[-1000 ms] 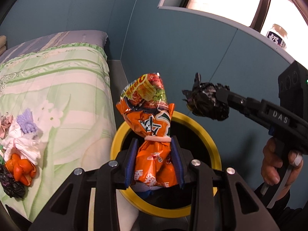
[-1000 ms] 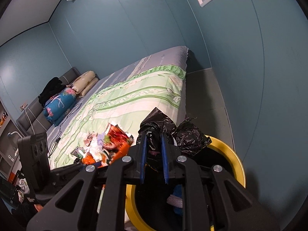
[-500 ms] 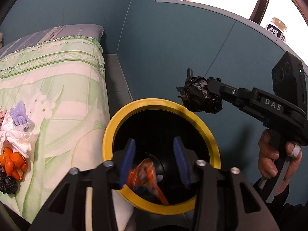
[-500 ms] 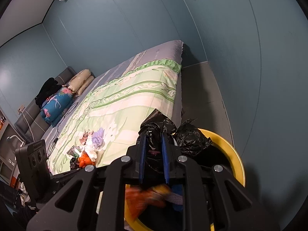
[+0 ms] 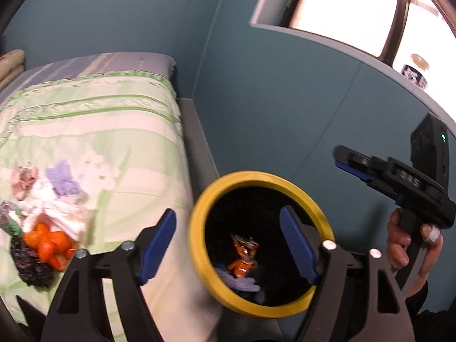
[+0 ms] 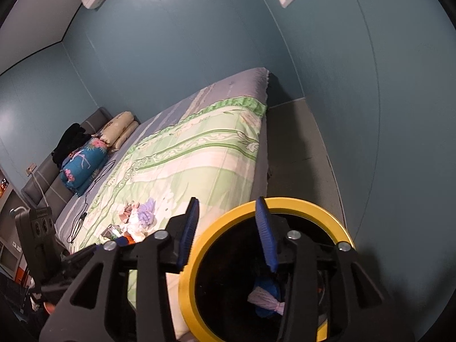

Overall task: Collect trash
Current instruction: 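Move both open tools back over the remaining trash on the bed, then grasp the silver-green snack packet with the left tool while the right tool grasps the white tissue, then carry the snack packet and white tissue over the yellow-rimmed bin with both tools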

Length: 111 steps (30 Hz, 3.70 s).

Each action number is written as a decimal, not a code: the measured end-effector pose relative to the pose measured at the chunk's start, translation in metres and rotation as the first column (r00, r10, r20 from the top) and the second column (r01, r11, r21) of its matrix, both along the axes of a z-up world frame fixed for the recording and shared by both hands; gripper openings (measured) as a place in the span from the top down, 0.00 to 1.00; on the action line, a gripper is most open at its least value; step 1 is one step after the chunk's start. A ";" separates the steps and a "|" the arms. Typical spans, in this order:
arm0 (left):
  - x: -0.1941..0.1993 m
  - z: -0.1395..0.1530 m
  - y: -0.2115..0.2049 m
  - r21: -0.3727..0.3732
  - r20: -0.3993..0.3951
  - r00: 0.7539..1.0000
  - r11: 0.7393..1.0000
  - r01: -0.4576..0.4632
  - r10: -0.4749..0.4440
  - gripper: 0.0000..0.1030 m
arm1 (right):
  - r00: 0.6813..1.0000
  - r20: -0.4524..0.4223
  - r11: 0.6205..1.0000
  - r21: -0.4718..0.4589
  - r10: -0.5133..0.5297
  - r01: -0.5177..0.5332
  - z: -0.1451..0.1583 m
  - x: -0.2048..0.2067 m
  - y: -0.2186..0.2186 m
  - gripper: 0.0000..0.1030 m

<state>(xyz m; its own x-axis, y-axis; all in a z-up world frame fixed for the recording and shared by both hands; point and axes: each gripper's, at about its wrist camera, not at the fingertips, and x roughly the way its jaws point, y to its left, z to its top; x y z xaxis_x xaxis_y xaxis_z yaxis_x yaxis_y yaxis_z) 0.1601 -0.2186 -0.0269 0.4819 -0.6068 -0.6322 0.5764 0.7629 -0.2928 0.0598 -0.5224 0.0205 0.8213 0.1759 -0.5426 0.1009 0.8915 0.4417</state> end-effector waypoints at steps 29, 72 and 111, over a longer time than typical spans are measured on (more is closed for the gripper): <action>0.057 0.008 0.211 0.005 0.048 0.892 0.893 -0.449 0.449 0.11 | 0.910 0.073 0.904 -0.174 0.408 -0.391 0.005 0.041 0.173 0.09; 0.139 -0.105 0.287 0.028 -0.143 0.862 0.873 -0.487 0.486 0.20 | 0.708 -0.348 0.650 -0.286 0.614 -0.704 -0.124 0.217 0.316 0.29; 0.111 -0.082 0.310 -0.014 -0.146 0.837 0.844 -0.535 0.528 0.64 | 0.759 -0.293 0.721 -0.248 0.581 -0.647 -0.092 0.178 0.295 0.86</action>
<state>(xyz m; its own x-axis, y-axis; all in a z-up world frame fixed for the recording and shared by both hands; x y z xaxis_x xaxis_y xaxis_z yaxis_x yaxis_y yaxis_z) 0.2707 0.0916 -0.1092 0.6546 -0.3148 -0.6873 0.0397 0.9222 -0.3846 0.2380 -0.2271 -0.0713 0.4734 0.3989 -0.7853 -0.4706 0.8682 0.1573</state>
